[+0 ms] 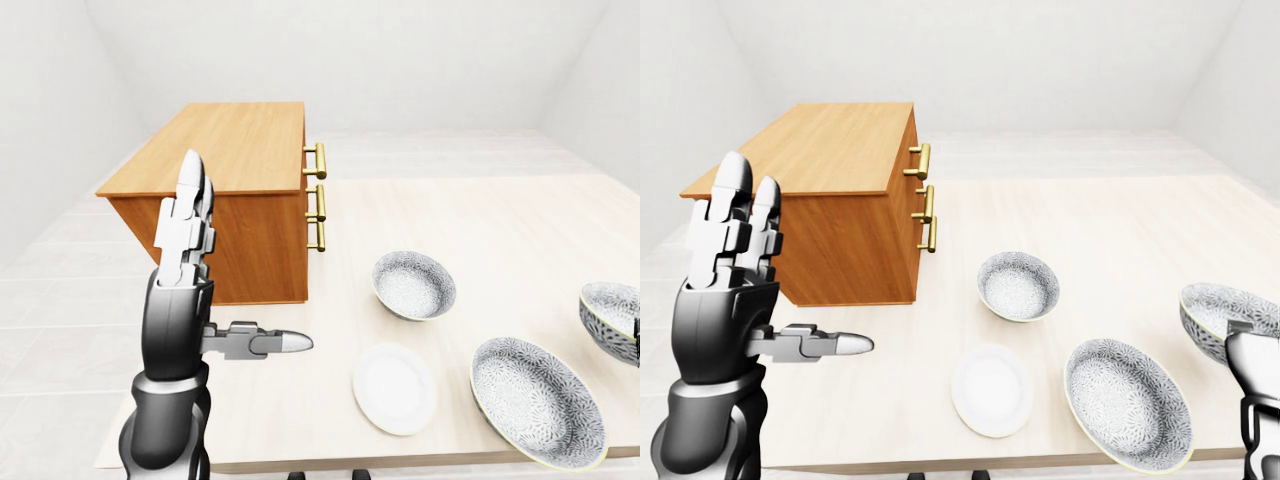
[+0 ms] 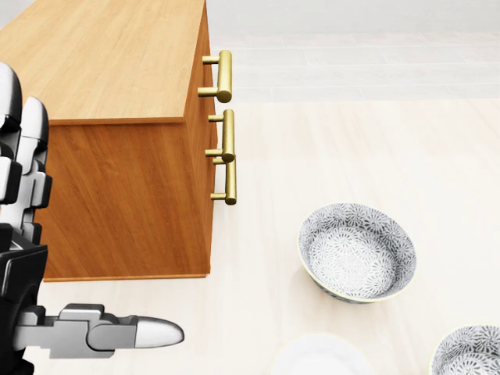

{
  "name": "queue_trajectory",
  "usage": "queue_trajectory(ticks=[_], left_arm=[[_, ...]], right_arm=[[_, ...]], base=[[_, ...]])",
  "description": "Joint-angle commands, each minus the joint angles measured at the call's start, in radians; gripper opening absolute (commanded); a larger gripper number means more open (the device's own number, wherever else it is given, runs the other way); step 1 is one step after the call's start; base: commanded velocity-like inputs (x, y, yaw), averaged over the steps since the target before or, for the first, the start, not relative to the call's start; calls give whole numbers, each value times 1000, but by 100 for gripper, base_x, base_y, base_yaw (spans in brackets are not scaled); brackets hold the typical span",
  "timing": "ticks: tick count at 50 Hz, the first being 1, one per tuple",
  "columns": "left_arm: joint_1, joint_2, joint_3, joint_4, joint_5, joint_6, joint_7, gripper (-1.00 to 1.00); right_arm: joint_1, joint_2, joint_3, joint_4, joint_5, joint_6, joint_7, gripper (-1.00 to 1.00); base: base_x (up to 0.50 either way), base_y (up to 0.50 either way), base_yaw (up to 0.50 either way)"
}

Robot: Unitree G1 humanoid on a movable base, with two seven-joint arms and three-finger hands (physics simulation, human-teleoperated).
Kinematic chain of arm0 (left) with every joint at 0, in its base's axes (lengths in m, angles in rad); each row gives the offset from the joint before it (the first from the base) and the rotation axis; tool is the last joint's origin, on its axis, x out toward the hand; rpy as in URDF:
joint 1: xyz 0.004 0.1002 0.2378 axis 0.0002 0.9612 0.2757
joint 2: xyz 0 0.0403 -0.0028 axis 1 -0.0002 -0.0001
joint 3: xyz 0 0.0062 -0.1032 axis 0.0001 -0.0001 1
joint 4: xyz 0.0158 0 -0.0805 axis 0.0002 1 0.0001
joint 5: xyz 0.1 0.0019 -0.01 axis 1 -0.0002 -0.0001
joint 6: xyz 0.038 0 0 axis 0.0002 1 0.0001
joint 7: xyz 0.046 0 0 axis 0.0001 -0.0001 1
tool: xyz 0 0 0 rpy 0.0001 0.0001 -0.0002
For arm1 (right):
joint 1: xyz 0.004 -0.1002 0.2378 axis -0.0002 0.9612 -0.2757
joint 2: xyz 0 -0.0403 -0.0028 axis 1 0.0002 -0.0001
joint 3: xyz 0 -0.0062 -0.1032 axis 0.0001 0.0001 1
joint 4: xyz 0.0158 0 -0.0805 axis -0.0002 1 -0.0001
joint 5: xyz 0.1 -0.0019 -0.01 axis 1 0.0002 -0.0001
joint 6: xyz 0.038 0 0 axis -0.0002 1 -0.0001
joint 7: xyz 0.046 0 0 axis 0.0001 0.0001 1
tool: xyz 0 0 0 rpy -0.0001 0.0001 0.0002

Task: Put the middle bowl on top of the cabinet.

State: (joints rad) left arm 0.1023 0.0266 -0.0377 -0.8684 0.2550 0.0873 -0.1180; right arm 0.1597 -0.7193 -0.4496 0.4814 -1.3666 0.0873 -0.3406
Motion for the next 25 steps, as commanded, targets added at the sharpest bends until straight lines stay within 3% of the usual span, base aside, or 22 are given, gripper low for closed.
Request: queue_trajectory(ticks=[1, 13, 18, 25], left_arm=[[0, -17, 24, 0, 0, 0, 30, 100], [-1, -17, 22, 2, 1, 0, 29, 100], [-1, -17, 21, 3, 1, 0, 29, 100], [1, -17, 19, 5, 2, 0, 29, 100]], right_arm=[[44, 123, -147, -342, -179, 0, 94, -100], [-39, 153, -222, -497, -257, -106, 220, -100], [-78, 152, -226, -520, -275, -130, 252, -100], [-147, 158, -167, -544, -303, -133, 302, -100]], base=[[0, 0, 0], [0, 0, 0], [0, 0, 0], [0, 0, 0]])
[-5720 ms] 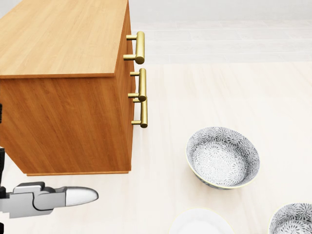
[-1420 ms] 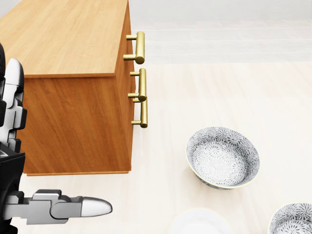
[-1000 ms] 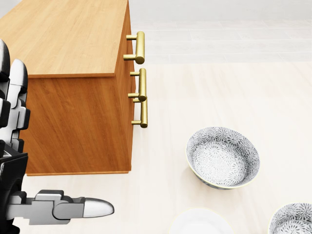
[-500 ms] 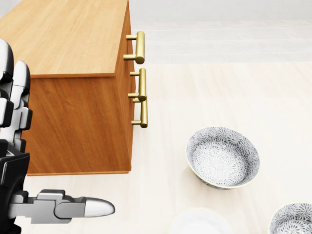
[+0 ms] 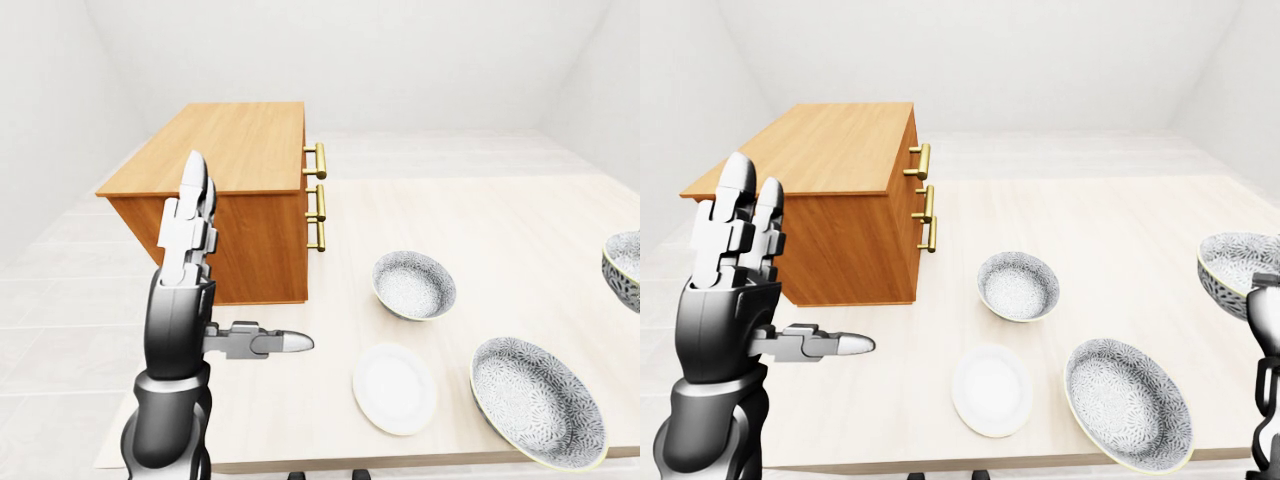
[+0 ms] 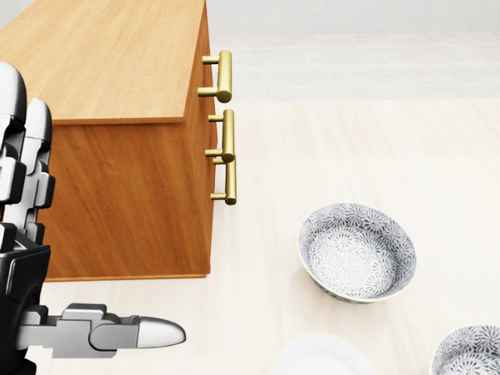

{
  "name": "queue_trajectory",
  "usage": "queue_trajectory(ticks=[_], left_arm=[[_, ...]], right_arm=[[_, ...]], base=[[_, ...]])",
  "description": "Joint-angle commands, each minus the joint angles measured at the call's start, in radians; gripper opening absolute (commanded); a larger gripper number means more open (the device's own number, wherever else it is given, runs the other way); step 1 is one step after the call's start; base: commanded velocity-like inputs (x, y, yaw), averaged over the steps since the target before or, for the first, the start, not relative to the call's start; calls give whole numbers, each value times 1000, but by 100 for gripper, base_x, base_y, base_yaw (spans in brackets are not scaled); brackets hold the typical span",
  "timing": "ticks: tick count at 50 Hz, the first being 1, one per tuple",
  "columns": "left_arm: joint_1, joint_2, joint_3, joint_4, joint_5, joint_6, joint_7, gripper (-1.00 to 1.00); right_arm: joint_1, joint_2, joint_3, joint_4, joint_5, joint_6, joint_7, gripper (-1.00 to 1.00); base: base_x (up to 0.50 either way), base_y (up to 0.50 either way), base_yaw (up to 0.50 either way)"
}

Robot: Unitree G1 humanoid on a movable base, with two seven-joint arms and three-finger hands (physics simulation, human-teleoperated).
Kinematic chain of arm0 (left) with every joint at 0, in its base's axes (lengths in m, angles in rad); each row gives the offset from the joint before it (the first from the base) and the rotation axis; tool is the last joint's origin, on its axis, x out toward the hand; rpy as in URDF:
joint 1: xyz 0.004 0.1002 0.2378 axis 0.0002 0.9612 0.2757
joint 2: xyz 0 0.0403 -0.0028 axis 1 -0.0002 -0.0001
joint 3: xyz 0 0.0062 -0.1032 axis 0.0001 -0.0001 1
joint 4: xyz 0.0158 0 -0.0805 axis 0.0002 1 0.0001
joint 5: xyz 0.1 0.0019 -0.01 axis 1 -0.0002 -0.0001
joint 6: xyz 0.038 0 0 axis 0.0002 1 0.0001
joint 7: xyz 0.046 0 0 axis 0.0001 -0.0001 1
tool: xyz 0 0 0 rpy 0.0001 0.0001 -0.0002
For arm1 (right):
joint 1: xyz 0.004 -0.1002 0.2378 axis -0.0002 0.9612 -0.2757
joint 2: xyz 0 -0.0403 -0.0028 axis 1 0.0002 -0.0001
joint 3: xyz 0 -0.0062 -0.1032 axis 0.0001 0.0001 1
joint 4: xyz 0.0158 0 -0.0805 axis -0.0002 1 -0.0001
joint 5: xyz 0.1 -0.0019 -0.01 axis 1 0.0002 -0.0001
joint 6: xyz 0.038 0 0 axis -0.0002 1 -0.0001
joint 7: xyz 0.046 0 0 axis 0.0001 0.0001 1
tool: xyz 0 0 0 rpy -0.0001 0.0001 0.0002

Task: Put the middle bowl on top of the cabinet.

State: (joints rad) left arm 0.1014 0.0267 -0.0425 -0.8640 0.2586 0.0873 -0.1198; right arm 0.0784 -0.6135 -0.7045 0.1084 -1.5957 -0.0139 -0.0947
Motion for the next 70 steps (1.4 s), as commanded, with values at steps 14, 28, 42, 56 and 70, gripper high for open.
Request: queue_trajectory(ticks=[14, 28, 42, 56, 70], left_arm=[[-1, -18, 27, 2, -13, 0, 23, 100], [-4, -13, 27, 13, 8, 0, 30, 100], [-7, -18, 33, 2, 9, 0, 32, 100], [-3, -18, 32, 7, 3, 0, 33, 100], [-6, -16, 34, 12, -4, 0, 28, 100]], right_arm=[[-220, 35, 183, -284, -83, -50, 217, -100], [-411, 44, 346, -206, -134, -31, 244, -100], [-615, 41, 452, -176, -138, -32, 319, -100], [-786, 95, 548, -143, -186, -71, 361, -100], [-941, 205, 609, -17, -178, -46, 357, -100]], base=[[0, 0, 0], [0, 0, 0], [0, 0, 0], [0, 0, 0], [0, 0, 0]])
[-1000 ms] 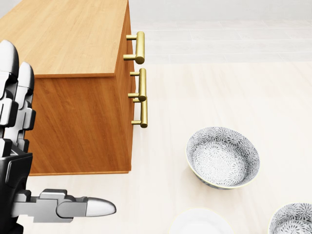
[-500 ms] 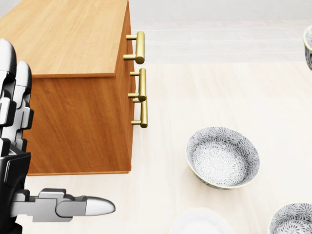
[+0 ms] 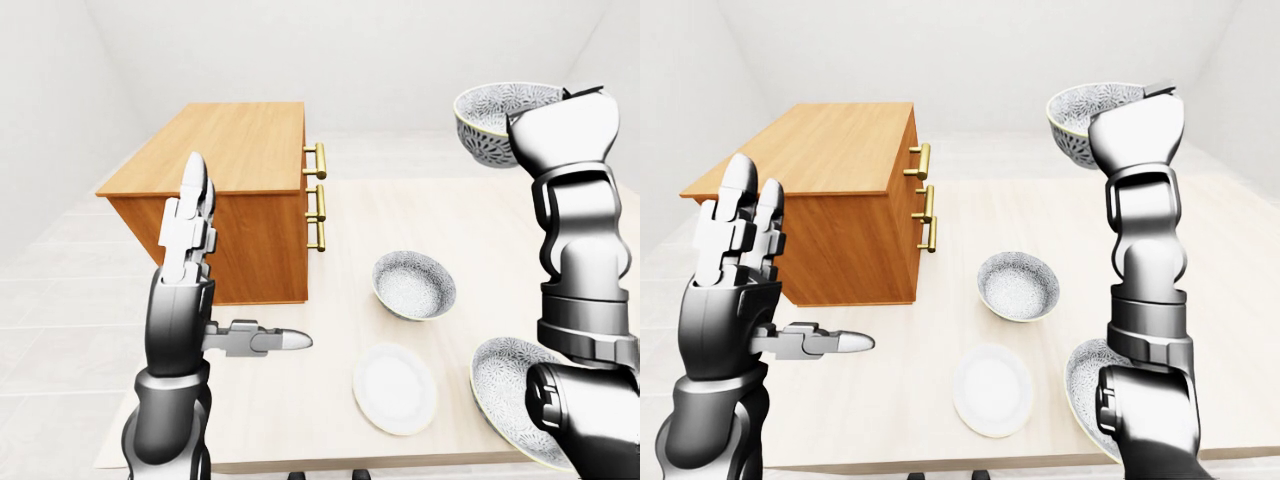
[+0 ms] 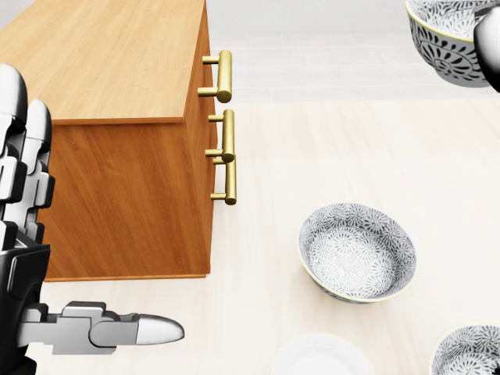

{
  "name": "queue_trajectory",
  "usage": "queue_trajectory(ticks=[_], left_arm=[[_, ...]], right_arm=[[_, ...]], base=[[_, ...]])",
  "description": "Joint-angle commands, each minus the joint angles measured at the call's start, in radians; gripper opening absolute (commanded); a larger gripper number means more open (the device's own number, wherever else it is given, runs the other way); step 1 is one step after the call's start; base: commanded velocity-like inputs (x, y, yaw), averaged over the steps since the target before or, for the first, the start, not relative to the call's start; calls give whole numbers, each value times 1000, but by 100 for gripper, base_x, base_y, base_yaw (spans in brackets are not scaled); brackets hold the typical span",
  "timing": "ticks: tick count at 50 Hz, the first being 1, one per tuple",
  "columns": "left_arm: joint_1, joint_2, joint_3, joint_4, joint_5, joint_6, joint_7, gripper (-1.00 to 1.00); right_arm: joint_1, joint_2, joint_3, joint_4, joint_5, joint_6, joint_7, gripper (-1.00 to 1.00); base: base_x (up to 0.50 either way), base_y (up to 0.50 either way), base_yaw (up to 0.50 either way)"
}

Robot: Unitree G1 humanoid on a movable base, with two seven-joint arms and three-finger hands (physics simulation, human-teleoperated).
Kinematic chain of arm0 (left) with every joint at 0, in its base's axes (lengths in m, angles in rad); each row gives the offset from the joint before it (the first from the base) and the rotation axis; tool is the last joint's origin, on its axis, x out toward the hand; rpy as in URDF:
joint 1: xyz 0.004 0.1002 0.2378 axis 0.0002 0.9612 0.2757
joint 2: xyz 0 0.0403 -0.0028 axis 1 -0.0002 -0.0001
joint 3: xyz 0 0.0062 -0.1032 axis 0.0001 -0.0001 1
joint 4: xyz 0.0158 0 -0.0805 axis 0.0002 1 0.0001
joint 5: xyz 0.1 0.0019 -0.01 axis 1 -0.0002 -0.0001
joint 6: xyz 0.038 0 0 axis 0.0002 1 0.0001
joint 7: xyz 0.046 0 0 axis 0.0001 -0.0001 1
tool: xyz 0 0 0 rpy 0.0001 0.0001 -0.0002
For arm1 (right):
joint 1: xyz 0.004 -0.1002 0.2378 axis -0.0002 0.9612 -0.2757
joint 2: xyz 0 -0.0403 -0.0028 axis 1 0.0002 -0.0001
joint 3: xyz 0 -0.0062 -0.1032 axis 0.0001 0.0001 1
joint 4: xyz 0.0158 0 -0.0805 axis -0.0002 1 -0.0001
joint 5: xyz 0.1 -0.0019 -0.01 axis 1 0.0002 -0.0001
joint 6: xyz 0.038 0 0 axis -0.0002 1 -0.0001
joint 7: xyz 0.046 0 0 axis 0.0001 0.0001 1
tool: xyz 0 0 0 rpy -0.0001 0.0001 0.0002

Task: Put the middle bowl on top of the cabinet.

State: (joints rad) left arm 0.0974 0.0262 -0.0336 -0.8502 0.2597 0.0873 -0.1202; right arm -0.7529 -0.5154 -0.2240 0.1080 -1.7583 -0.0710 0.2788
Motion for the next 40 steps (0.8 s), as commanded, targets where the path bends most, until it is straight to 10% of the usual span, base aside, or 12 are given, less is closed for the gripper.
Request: queue_trajectory(ticks=[1, 40], left_arm=[[0, -16, 25, -5, -5, 0, 28, 100], [14, -12, -4, 5, 2, 0, 2, 100]], right_arm=[[-119, 114, 138, -11, -16, 12, -18, -100], [-272, 275, 217, -33, -20, -16, 58, -100]], base=[[0, 0, 0], [0, 0, 0]])
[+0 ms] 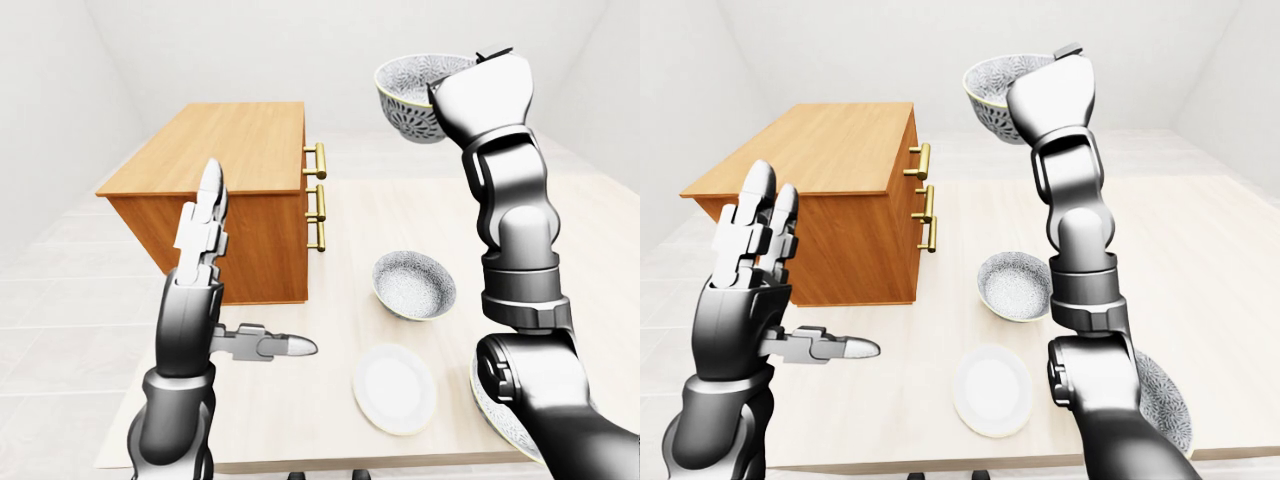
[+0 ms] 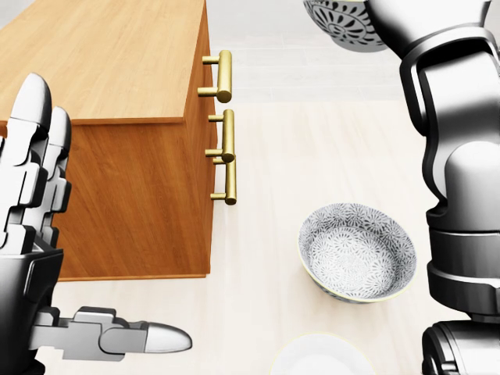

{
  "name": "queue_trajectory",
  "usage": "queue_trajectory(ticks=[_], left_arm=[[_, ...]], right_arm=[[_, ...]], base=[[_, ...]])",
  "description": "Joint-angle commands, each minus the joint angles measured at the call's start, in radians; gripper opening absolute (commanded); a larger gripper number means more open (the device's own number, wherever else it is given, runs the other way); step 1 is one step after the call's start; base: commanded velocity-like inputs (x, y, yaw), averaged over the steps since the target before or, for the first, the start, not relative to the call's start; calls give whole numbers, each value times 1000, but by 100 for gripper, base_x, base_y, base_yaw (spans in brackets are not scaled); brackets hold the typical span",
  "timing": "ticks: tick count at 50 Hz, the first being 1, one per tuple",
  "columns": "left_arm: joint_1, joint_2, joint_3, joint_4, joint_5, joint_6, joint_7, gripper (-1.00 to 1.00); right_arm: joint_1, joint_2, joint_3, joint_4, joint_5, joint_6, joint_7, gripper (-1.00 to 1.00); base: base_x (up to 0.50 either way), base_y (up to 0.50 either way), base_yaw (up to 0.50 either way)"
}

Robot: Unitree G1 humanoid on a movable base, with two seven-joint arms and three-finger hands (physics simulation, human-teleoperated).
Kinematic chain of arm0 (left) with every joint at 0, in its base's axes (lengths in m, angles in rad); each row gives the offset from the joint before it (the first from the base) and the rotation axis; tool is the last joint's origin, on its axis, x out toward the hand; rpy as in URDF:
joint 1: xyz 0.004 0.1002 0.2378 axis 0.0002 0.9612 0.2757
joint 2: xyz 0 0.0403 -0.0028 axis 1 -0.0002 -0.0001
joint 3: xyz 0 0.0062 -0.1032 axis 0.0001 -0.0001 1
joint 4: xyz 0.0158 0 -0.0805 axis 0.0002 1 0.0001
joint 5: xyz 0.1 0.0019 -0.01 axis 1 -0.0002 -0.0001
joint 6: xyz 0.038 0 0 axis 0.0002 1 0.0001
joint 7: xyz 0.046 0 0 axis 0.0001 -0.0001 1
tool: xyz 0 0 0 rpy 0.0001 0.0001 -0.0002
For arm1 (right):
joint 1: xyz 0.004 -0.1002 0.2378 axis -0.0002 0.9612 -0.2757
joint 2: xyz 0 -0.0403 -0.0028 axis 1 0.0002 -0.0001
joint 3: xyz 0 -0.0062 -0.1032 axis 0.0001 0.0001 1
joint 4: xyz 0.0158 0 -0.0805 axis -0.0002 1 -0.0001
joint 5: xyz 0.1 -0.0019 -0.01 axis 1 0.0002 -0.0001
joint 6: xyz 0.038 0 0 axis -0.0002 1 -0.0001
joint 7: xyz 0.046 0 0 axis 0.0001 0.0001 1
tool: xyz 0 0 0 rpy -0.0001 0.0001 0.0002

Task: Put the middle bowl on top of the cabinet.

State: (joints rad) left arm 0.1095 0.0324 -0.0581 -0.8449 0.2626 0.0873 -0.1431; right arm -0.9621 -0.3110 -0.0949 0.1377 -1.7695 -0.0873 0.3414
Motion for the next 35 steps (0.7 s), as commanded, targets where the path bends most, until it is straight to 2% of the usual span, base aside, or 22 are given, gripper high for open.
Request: queue_trajectory(ticks=[1, 16, 19, 26, 35], left_arm=[[2, -18, 22, 3, -3, 0, 25, 100], [1, -19, 28, -4, -1, 0, 29, 100], [-1, -19, 29, -9, 2, 0, 31, 100], [0, -20, 36, -11, -9, 0, 26, 100], [2, -21, 38, -18, -13, 0, 25, 100]], right_arm=[[-68, 72, 89, -61, -8, 0, -6, -100], [-148, 139, 129, -8, -9, 0, -12, -100], [-155, 167, 141, 25, -26, 22, -29, -100], [-192, 204, 150, 24, -20, 20, -7, -100], [-263, 229, 147, 47, -3, 41, 7, -100]], base=[[0, 0, 0], [0, 0, 0], [0, 0, 0], [0, 0, 0], [0, 0, 0]])
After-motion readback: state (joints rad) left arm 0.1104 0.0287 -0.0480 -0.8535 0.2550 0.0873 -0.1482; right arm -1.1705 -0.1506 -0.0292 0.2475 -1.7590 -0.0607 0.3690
